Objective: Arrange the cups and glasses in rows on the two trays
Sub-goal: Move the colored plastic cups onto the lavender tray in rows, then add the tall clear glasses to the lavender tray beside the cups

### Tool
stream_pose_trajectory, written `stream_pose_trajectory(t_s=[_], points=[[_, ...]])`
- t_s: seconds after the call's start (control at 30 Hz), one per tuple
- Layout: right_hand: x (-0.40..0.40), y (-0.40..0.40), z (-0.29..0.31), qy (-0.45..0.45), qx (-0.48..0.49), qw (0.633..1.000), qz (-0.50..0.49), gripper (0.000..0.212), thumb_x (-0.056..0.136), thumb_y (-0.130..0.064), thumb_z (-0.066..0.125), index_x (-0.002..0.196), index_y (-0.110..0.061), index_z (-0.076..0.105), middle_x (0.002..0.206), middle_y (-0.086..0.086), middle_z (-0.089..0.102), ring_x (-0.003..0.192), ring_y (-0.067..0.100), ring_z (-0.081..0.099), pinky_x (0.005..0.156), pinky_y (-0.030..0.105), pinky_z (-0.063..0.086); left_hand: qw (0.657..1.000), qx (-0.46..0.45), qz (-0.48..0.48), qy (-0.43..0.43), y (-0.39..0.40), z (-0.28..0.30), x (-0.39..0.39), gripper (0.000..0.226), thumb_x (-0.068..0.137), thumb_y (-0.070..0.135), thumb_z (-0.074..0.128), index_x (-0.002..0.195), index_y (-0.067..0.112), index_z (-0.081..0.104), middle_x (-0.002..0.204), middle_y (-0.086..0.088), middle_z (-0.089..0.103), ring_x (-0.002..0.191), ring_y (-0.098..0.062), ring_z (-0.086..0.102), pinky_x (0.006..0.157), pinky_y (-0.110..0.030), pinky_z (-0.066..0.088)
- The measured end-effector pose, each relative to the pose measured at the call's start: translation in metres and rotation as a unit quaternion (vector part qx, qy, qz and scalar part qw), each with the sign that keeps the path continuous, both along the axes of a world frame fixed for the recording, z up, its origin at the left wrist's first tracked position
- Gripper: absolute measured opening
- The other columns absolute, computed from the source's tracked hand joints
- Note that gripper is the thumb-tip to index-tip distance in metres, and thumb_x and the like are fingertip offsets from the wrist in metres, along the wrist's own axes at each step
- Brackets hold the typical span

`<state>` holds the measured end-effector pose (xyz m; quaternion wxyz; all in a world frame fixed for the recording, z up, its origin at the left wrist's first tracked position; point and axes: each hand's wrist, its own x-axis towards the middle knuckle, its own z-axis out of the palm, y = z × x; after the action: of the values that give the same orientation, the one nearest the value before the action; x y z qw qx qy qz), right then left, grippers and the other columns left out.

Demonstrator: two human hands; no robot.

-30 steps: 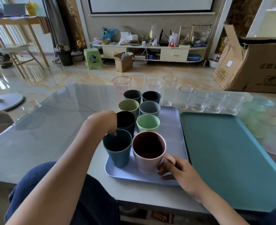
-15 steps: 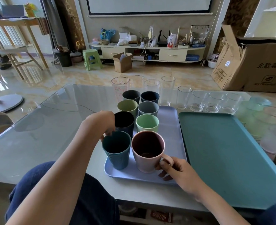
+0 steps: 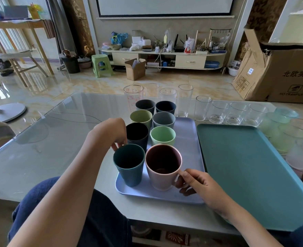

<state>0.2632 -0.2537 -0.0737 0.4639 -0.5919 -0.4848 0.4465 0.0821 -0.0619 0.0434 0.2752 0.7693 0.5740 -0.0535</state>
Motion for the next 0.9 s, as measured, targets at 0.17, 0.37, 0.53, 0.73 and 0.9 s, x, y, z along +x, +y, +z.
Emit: stream_pose_trajectory(t_s=[0.17,0.37,0.53,0.73,0.9], points=[[0.0,-0.001,0.002,-0.008,-0.004,1.0,-0.005,0.056,0.086,-0.056,0.055,0.084,0.0,0.064,0.085,0.004,0.072,0.075,0.018,0.068,0.073,0.031,0.055,1.0,-0.026,0.001,-0.006,0.004,0.0,-0.002,0.007,0.083,0.003,0.065,0.089,0.005,0.068,0.089,-0.008,0.068,0.078,-0.022,0.068,0.063,-0.03,0.053],[0.0,-0.001,0.003,-0.014,-0.014,1.0,-0.007,0.051,0.089,-0.05,0.052,0.084,-0.001,0.065,0.089,0.009,0.072,0.077,0.021,0.068,0.074,0.032,0.055,1.0,0.018,-0.01,0.004,0.006,-0.007,-0.001,0.006,0.079,0.002,0.07,0.083,0.006,0.07,0.092,-0.011,0.071,0.079,-0.023,0.071,0.078,-0.039,0.059],[0.002,0.0,0.003,-0.015,-0.018,1.0,-0.009,0.059,0.082,-0.062,0.053,0.087,-0.004,0.065,0.087,0.008,0.071,0.068,0.019,0.065,0.068,0.031,0.054,1.0,0.02,-0.014,0.002,0.008,-0.007,-0.001,0.007,0.079,0.002,0.07,0.076,0.008,0.067,0.089,-0.01,0.071,0.077,-0.022,0.071,0.075,-0.037,0.059],[0.023,0.015,0.02,-0.076,0.069,0.982,-0.161,0.032,0.096,-0.034,0.043,0.083,-0.014,0.065,0.077,0.011,0.059,0.041,0.006,0.043,0.04,0.02,0.039,0.994,0.049,0.053,-0.084,0.032,-0.015,-0.033,0.011,0.086,0.015,0.063,0.087,0.005,0.066,0.08,-0.008,0.069,0.074,-0.023,0.064,0.06,-0.028,0.051],[0.028,0.084,0.069,-0.166,0.166,0.958,-0.162,0.008,0.091,-0.03,0.058,0.082,-0.03,0.058,0.074,-0.016,0.06,0.056,0.001,0.049,0.051,0.016,0.04,0.952,0.25,0.142,-0.105,0.068,-0.076,-0.052,0.029,0.091,0.025,0.051,0.114,0.011,0.061,0.116,-0.017,0.065,0.106,-0.036,0.058,0.09,-0.044,0.049]])
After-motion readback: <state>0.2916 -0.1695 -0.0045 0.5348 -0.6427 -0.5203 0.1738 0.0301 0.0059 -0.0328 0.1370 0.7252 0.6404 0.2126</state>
